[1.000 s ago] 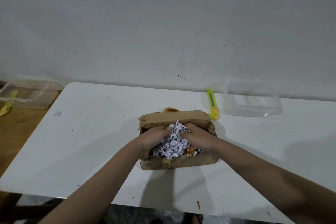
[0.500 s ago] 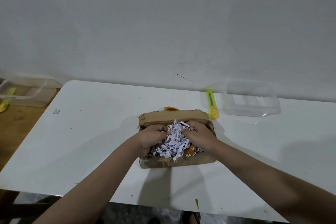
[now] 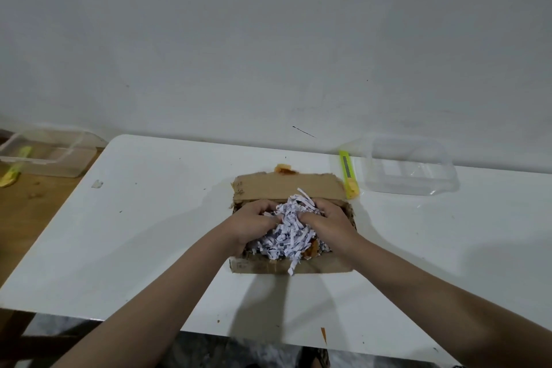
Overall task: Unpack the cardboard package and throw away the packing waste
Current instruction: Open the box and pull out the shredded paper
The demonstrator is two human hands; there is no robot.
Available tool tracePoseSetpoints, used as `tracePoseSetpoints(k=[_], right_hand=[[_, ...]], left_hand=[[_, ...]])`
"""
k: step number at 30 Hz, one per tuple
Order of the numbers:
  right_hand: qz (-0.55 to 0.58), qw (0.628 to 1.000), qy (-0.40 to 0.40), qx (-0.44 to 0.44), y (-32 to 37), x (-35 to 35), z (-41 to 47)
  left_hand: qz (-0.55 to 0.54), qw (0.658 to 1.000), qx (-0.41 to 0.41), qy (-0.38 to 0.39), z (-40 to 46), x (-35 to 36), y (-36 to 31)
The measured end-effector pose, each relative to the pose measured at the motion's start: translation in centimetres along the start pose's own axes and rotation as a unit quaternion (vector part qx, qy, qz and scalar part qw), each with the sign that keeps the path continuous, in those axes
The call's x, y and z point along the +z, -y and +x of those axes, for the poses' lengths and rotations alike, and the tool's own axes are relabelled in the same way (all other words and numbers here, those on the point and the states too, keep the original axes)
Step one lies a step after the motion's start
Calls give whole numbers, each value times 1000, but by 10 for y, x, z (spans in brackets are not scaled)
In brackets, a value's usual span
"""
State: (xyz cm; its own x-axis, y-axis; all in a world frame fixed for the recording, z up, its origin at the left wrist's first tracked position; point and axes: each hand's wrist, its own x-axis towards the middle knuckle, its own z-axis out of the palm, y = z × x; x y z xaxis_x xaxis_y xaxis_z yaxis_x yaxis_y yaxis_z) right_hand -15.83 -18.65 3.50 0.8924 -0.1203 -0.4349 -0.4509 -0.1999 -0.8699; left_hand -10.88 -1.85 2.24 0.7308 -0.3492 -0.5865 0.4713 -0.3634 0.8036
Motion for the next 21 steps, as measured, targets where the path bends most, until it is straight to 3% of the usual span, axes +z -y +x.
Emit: tracePoseSetpoints(k=[7, 21], right_hand=[[-109, 993, 12, -32, -2, 0, 3], [-45, 996, -39, -72, -6, -2, 5]], left_hand=[[31, 998, -33, 45, 8, -6, 3], [-8, 994, -73, 76, 7, 0, 3]])
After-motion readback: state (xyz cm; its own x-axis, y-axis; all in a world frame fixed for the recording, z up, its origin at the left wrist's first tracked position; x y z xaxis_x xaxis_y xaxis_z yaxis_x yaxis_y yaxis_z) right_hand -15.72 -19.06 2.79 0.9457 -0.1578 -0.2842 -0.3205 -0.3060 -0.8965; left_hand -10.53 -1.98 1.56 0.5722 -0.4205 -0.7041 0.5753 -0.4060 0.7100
